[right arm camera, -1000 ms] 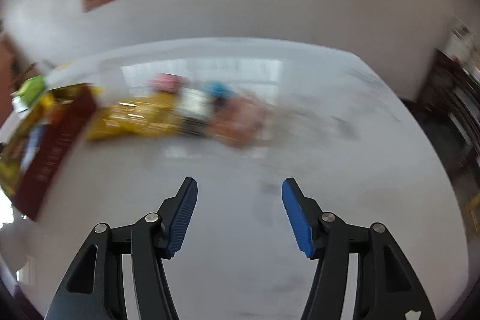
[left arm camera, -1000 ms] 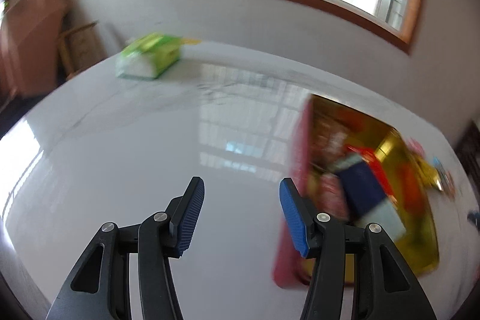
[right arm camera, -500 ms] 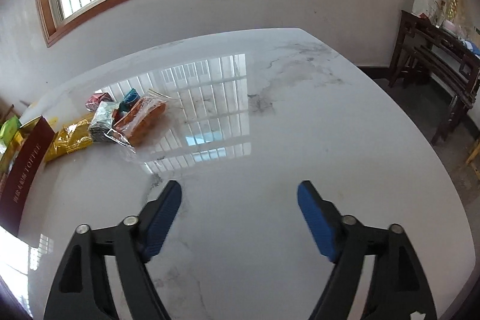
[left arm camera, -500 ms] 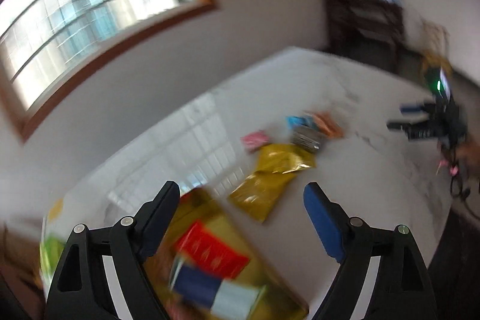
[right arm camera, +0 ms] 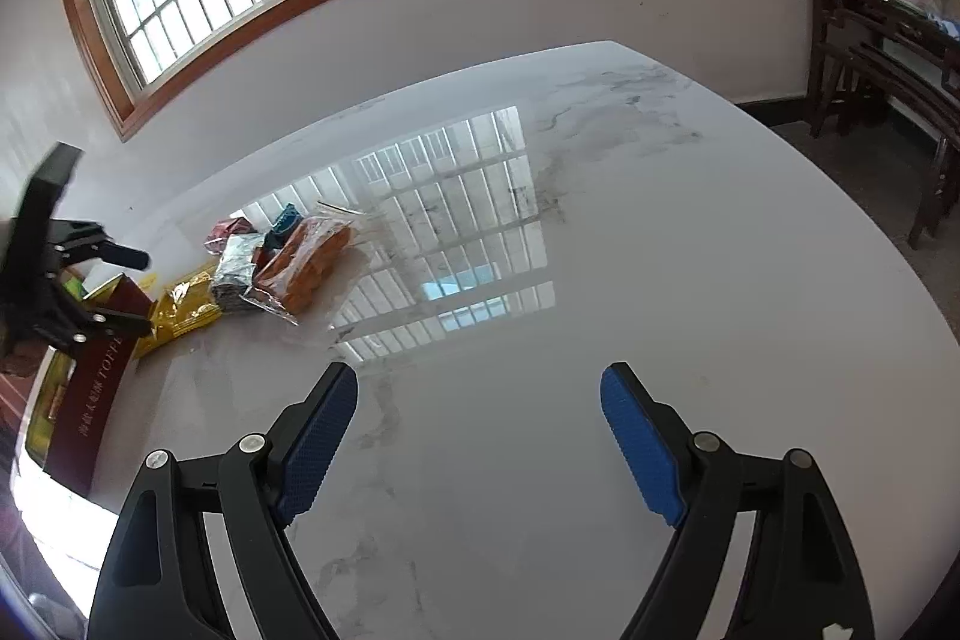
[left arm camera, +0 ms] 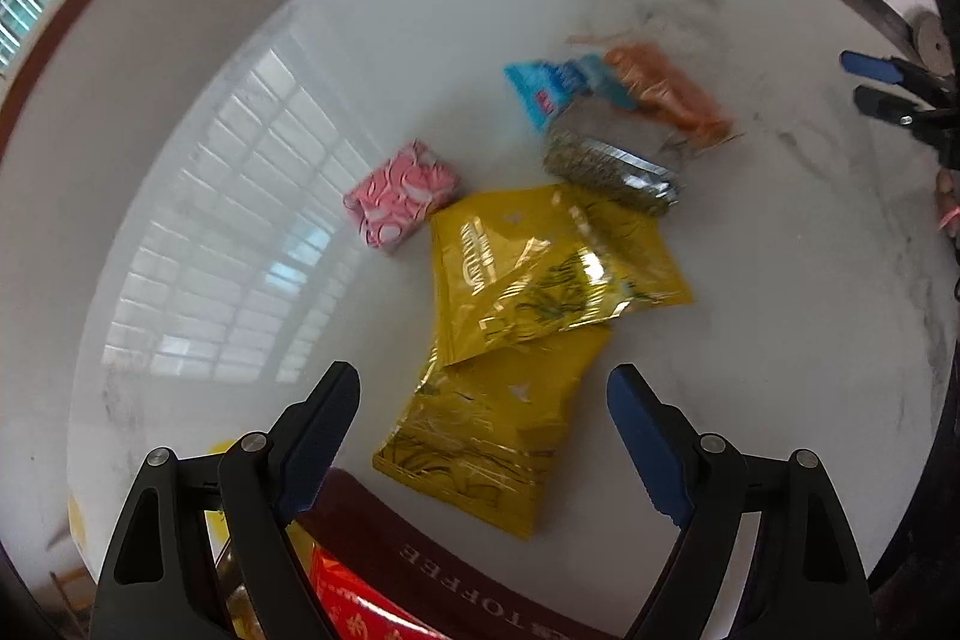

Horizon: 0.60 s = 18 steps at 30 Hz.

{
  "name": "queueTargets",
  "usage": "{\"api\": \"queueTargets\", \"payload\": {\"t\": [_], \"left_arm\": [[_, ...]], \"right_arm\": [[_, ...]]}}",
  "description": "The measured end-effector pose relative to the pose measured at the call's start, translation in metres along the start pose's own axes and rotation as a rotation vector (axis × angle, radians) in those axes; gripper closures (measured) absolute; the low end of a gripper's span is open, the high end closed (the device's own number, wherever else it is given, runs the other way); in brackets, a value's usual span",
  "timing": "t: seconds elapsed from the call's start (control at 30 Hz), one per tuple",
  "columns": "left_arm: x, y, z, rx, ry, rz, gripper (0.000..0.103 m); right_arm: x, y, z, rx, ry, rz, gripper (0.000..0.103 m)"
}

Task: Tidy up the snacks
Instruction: 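Grasp the yellow foil bag with the left gripper while the right grasps the orange bag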

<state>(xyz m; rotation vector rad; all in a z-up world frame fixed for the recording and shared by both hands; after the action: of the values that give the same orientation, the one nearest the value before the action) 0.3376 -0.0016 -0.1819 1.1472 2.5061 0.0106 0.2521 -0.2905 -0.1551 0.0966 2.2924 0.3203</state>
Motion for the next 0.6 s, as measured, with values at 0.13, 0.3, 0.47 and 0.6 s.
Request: {"api": "queueTargets", "payload": {"t": [0.13, 0.3, 0.47, 0.6], "left_arm": [[0.004, -0.010, 0.015, 0.029, 0.044, 0.042, 0.018], [0.008, -0.024, 0.028, 0.099, 0.047, -0.059, 0.025], [0.021, -0.035, 0.012, 0.008, -0.026, -0.166, 0.046], [0.041, -0.058, -0.008, 0.003, -0.084, -0.386, 0.046]], "right_arm": [[-0.001, 0.000, 0.001, -0.010, -0.001, 0.011, 0.022], [0.000, 0.000, 0.004, -0.008, 0.010, 0.014, 0.021], [-0.002, -0.003, 0.005, 0.000, 0.005, 0.029, 0.020], [-0.008, -0.005, 0.011, -0.002, 0.001, 0.037, 0.020]]}}
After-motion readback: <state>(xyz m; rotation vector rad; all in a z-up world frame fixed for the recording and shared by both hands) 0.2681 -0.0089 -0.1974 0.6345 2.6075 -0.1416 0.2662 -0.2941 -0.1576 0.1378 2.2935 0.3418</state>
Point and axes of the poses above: each gripper's, at about its wrist camera, not at the fingertips, and z roughly the way its jaws point, y to its left, x to its underside, the point moved 10 cm from there along z, roughly the way its jaws point, and after that the axes turned 5 degrees about -y, right-handed, at the moved point
